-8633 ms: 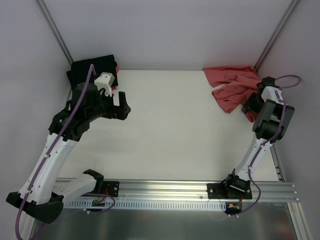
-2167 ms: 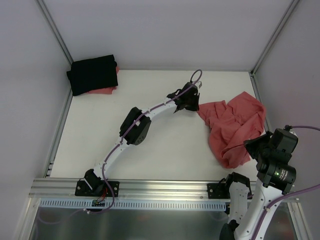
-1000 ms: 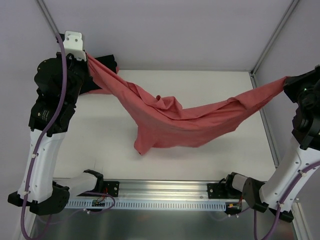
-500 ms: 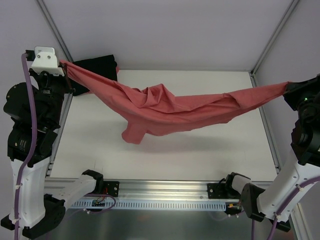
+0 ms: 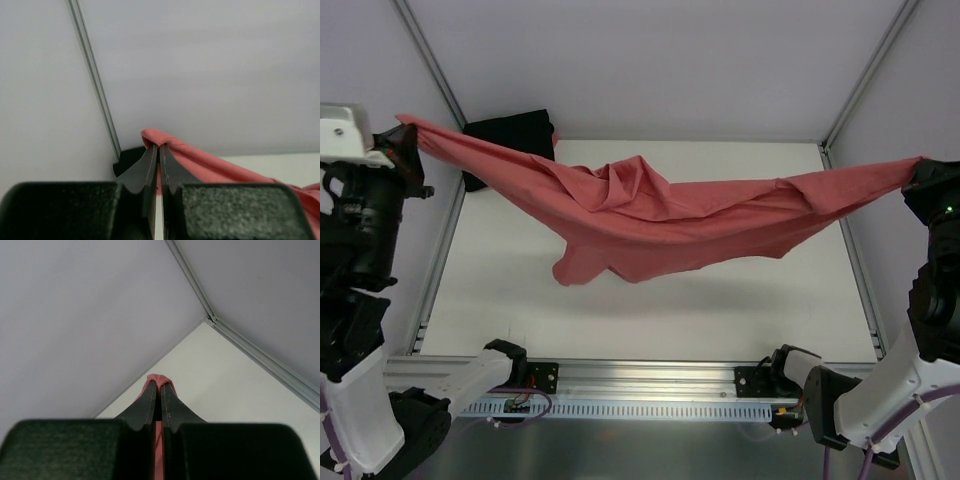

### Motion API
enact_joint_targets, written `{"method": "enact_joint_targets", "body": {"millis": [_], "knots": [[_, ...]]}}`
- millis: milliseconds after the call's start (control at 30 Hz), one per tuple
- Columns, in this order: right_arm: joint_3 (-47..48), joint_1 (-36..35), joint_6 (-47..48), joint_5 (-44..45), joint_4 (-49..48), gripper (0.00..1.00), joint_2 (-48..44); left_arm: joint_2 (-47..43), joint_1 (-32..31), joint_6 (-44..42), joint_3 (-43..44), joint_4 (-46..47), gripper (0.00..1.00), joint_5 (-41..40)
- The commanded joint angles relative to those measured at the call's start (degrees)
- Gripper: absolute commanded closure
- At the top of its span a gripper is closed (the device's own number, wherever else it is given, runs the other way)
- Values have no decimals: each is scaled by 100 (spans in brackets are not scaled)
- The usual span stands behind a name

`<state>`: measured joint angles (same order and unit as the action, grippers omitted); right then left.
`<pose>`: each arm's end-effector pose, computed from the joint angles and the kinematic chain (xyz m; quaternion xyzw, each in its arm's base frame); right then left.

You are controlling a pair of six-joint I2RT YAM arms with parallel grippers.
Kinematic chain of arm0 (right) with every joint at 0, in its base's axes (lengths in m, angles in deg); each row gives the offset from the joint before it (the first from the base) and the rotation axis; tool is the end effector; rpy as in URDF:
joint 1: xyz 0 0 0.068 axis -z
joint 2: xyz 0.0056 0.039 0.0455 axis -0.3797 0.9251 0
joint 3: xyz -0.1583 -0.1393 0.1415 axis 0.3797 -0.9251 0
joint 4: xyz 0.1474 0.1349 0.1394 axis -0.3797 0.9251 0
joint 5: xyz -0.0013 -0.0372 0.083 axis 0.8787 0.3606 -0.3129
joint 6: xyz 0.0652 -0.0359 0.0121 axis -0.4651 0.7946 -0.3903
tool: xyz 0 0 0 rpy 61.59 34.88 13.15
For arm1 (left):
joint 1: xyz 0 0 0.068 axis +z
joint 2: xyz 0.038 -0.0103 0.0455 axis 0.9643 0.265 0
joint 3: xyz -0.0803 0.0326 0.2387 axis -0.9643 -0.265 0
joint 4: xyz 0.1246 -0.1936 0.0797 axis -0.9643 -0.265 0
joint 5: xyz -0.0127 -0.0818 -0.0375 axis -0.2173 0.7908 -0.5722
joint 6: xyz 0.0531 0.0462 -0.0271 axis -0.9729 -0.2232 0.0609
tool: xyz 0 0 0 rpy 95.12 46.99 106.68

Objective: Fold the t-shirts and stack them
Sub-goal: Move the tshirt to the center of the board

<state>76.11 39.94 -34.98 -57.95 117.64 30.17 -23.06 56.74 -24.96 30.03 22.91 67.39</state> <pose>0.0794 -0.0342 0.5679 0.2525 0.6600 -0.0553 0.7054 0.0744 -0.0030 0.5839 0.0216 0.5746 0.0545 0.8163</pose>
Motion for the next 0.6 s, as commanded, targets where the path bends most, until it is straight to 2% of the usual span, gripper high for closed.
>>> {"method": "enact_joint_targets", "body": {"millis": [0,133,267,367,500,567], "knots": [[355,-31,-77,249,-310,100,91,-71,93,-8,686,34,100,33],[610,-31,-113,223,-381,100,310,-54,93,-34,836,139,100,42],[707,-31,-175,170,-442,100,591,-1,93,53,557,210,100,121],[365,-31,-236,100,-687,100,741,78,93,238,135,359,100,305],[-549,-14,-385,-76,-1337,100,872,332,93,466,-428,754,100,472],[-769,4,-438,-330,-1435,100,1285,640,93,519,-631,991,100,604]]}}
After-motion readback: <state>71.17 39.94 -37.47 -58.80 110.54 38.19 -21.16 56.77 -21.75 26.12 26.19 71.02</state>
